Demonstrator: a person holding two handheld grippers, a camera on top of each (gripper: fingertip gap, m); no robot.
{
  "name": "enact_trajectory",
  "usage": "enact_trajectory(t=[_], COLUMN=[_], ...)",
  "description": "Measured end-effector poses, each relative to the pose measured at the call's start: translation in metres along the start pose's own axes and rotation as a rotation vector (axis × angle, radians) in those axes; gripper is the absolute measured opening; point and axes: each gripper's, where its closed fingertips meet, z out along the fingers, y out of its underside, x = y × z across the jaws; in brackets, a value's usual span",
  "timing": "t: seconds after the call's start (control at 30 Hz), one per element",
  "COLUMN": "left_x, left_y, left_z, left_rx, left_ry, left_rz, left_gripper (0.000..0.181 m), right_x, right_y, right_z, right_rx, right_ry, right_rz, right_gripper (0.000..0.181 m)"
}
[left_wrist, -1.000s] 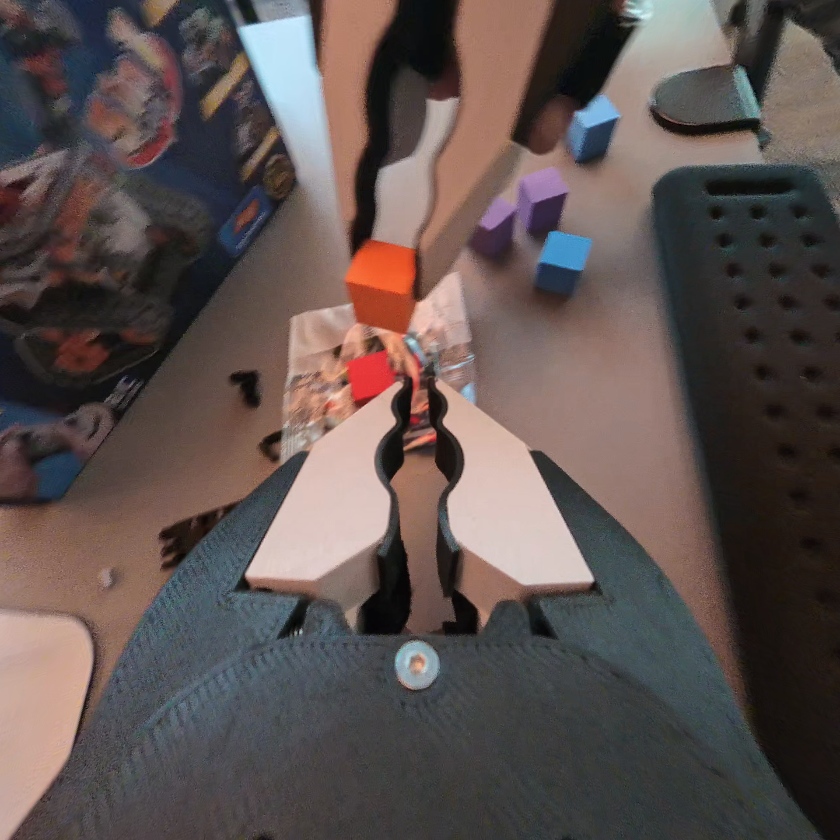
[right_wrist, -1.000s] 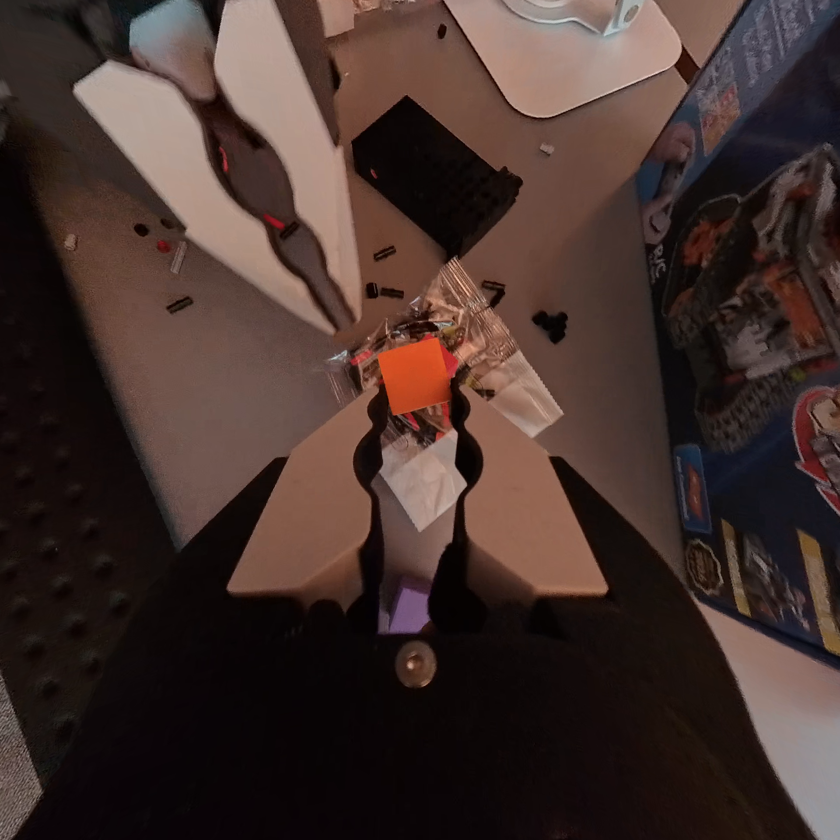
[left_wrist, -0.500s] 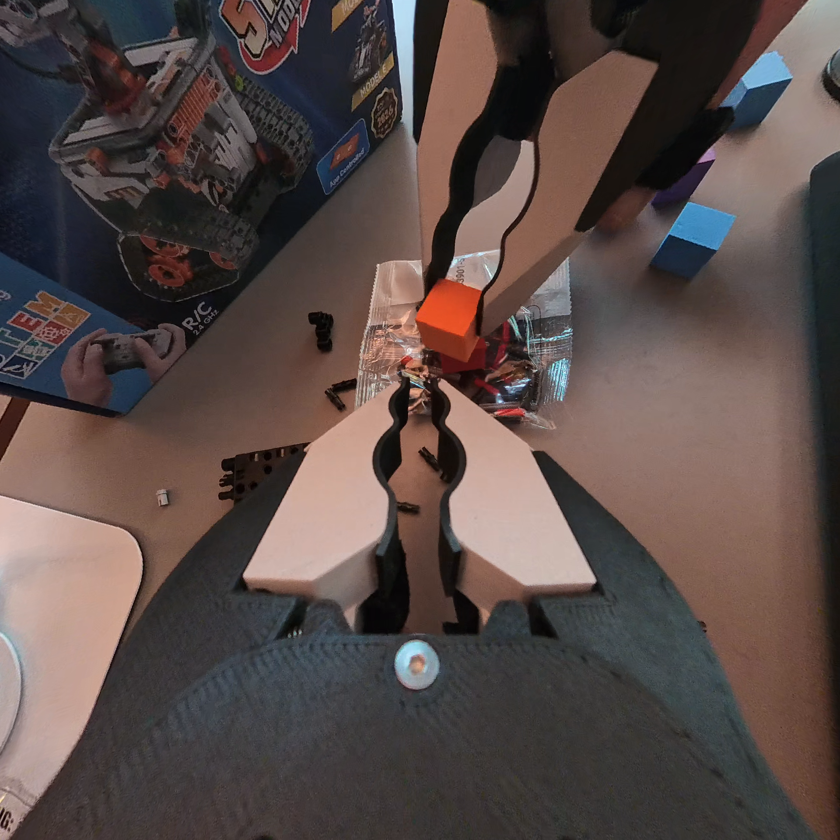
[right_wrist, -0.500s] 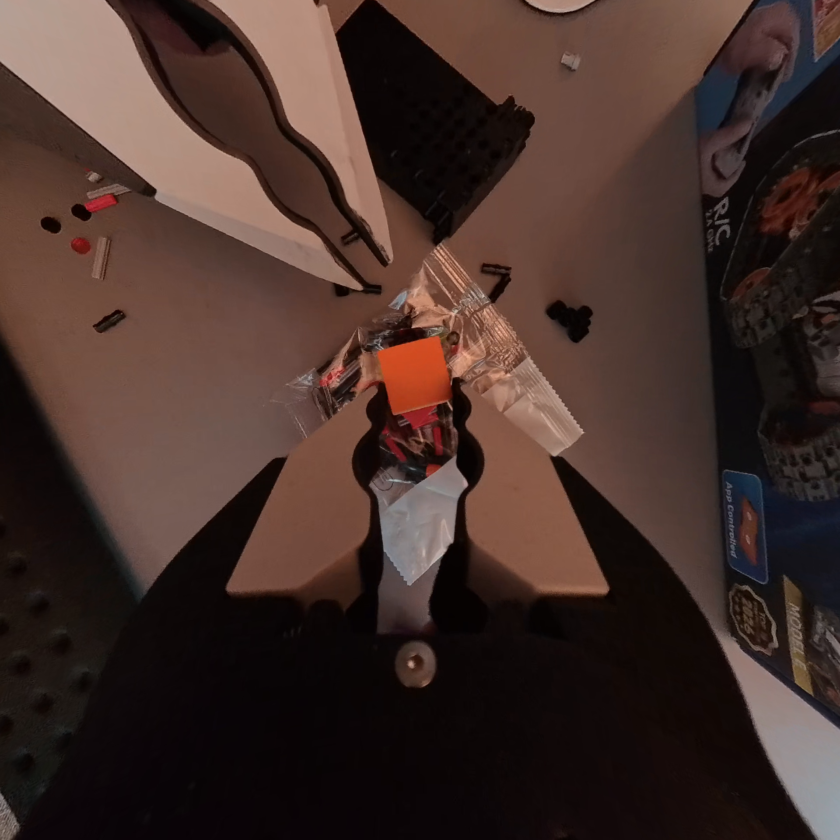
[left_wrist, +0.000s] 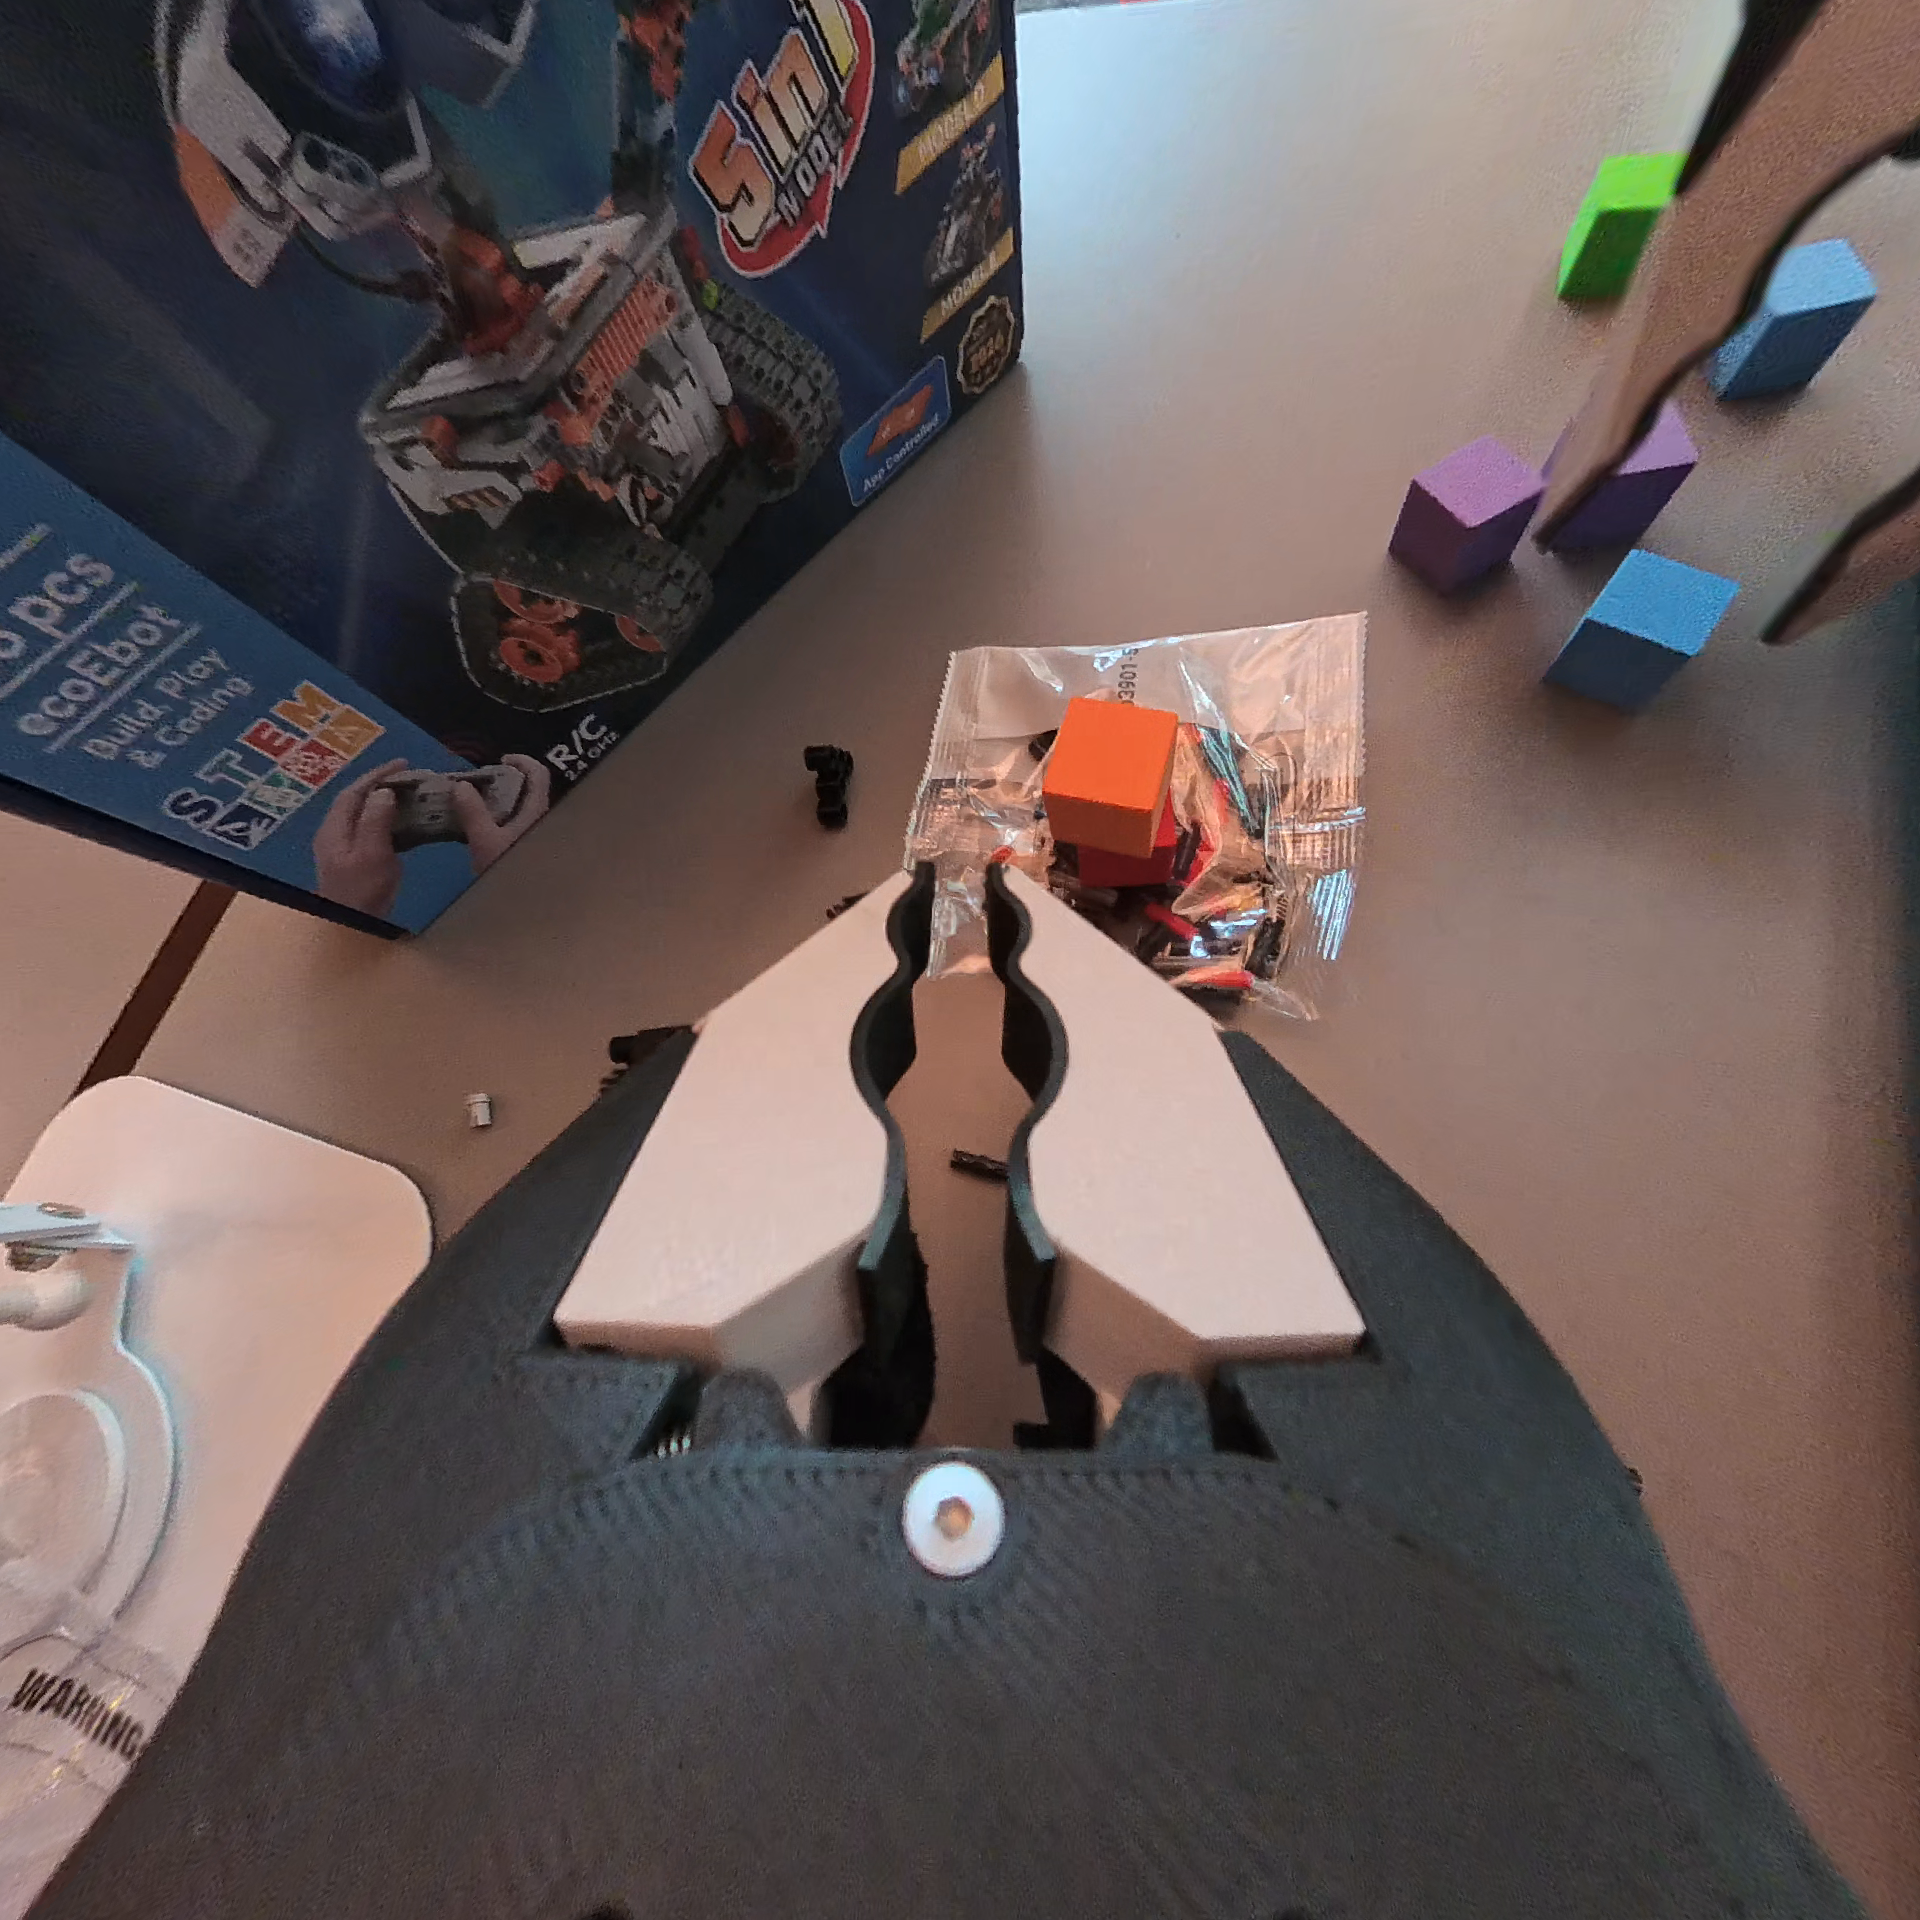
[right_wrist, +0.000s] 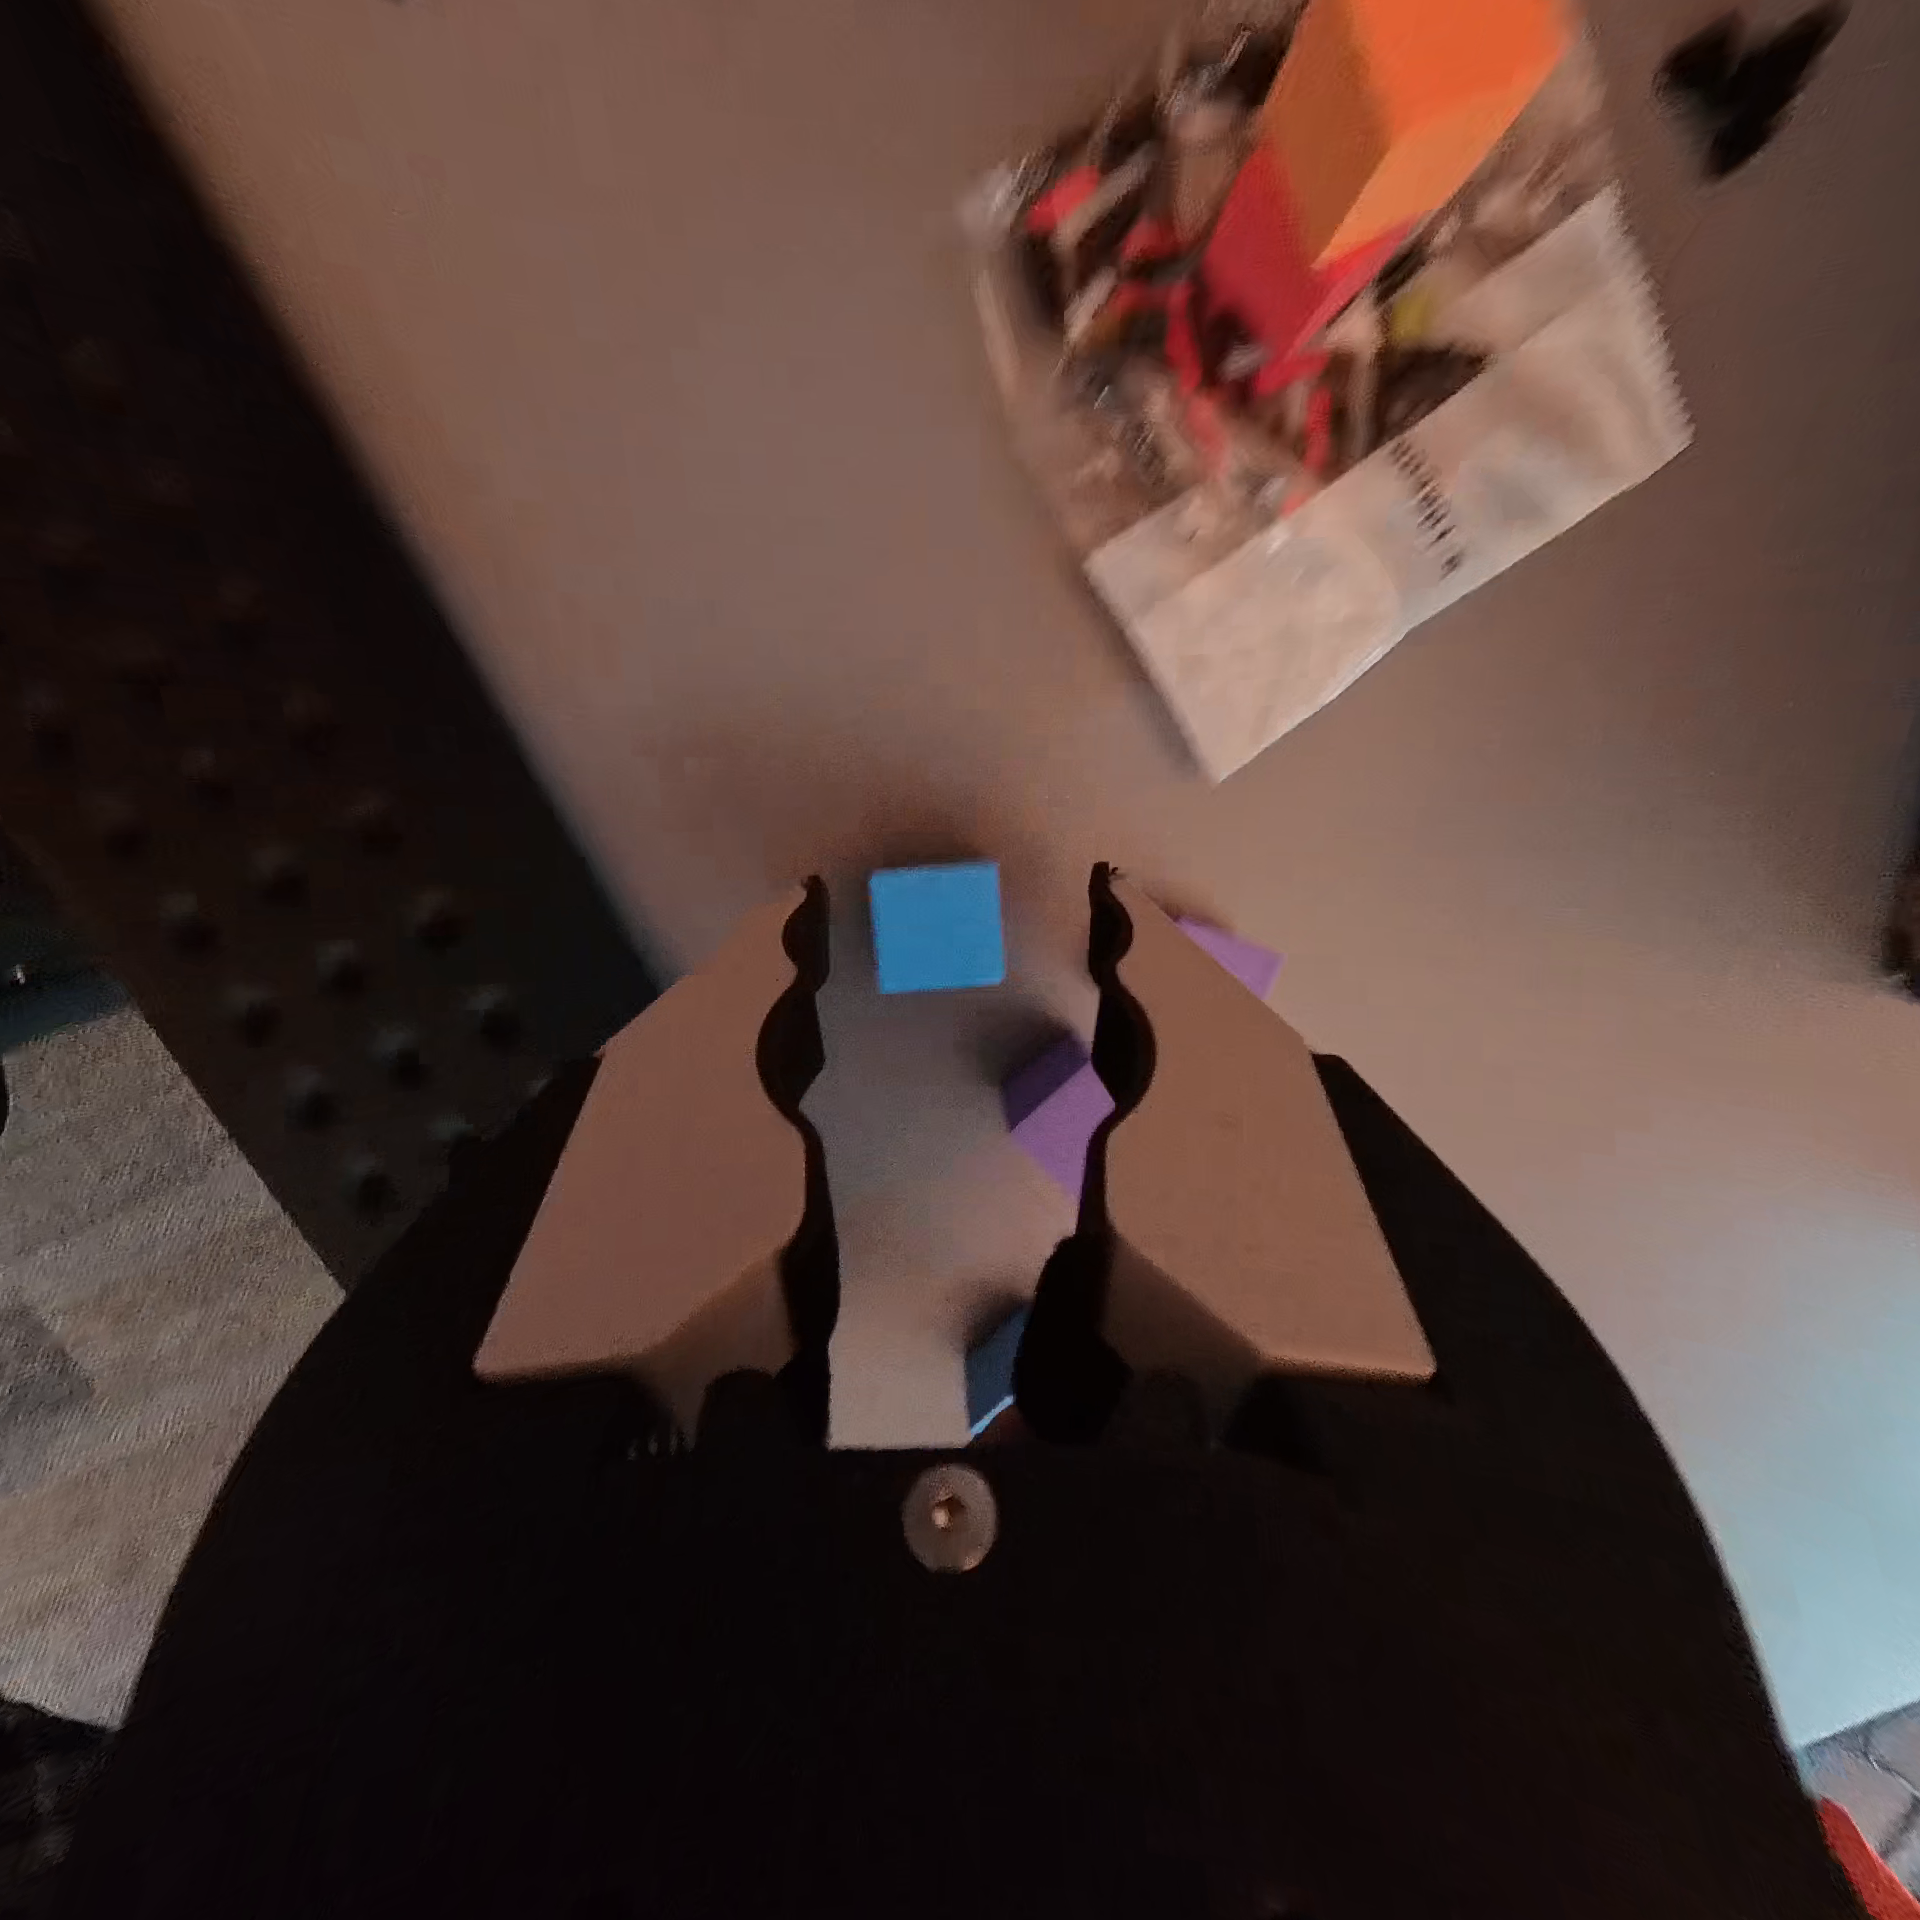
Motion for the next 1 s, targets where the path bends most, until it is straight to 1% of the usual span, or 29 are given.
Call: enact_trajectory(t=[0.03, 0.07, 0.1, 0.13, 0.2, 0.27, 0.33, 0.4, 0.5, 0.6, 0.7, 0.87, 1.0], left_x=[-0.001, -0.002, -0.002, -0.001, -0.002, -0.007, -0.012, -0.018, -0.024, -0.027, -0.029, -0.028, -0.029], left_y=[-0.002, -0.005, -0.008, -0.011, -0.017, -0.019, -0.019, -0.018, -0.016, -0.014, -0.014, -0.013, -0.013], left_z=[-0.002, -0.004, -0.006, -0.009, -0.013, -0.016, -0.018, -0.018, -0.019, -0.019, -0.019, -0.017, -0.017], left_rx=[0.01, 0.022, 0.037, 0.055, 0.092, 0.101, 0.109, 0.106, 0.104, 0.103, 0.106, 0.101, 0.102], left_ry=[-0.01, -0.017, -0.017, -0.012, -0.017, -0.037, -0.053, -0.078, -0.099, -0.111, -0.111, -0.105, -0.105], left_rz=[0.002, 0.002, 0.001, 0.004, 0.016, -0.005, -0.018, -0.03, -0.044, -0.045, -0.053, -0.053, -0.058], left_gripper=[0.009, 0.009, 0.009, 0.009, 0.009, 0.009, 0.009, 0.008, 0.008, 0.008, 0.008, 0.008, 0.008], right_x=[-0.005, -0.007, -0.008, -0.007, -0.005, 0.002, 0.007, 0.019, 0.037, 0.05, 0.057, 0.068, 0.069], right_y=[0.01, 0.018, 0.022, 0.024, 0.022, 0.007, -0.022, -0.051, -0.086, -0.109, -0.119, -0.117, -0.121], right_z=[0.003, 0.008, 0.013, 0.019, 0.02, 0.012, -0.001, -0.012, -0.021, -0.018, -0.007, 0.017, 0.021], right_rx=[-0.031, -0.055, -0.07, -0.078, -0.069, -0.02, 0.079, 0.145, 0.185, 0.173, 0.131, 0.036, 0.044], right_ry=[0.002, 0.01, 0.018, 0.025, 0.03, 0.053, 0.051, 0.068, 0.073, 0.065, 0.048, 0.061, 0.057], right_rz=[-0.006, -0.012, -0.02, -0.028, -0.024, -0.033, -0.03, -0.033, -0.033, -0.034, -0.032, -0.024, -0.017], right_gripper=[0.049, 0.043, 0.032, 0.027, 0.027, 0.026, 0.026, 0.026, 0.026, 0.026, 0.026, 0.026, 0.027])
